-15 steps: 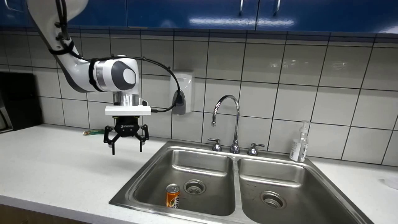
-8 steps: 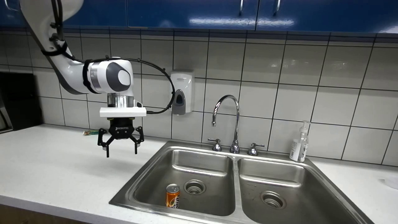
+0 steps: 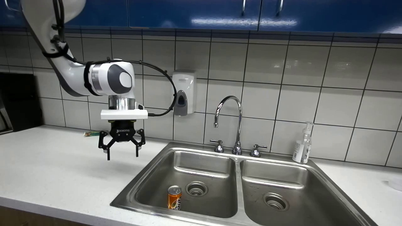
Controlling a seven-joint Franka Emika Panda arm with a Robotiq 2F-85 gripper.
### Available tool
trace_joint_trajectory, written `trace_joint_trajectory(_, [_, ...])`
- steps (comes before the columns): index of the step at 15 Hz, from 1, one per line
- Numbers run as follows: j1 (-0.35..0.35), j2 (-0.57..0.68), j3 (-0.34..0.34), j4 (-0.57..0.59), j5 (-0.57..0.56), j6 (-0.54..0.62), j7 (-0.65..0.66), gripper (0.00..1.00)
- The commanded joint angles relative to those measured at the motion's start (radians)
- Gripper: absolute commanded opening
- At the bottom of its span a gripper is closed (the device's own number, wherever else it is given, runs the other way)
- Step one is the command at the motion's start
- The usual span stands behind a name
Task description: Put the orange can inside the left sink
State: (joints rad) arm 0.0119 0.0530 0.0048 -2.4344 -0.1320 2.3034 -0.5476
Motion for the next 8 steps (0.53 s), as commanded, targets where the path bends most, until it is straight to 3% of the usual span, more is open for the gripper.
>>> trace_joint_trajectory(1, [-0.007,-0.066,0.003,-0.067,-0.011,0.048,0.007,1.00])
trace_joint_trajectory(8, [0.000,-0.145,-0.001,-0.165,-0.003,0.045,-0.011,1.00])
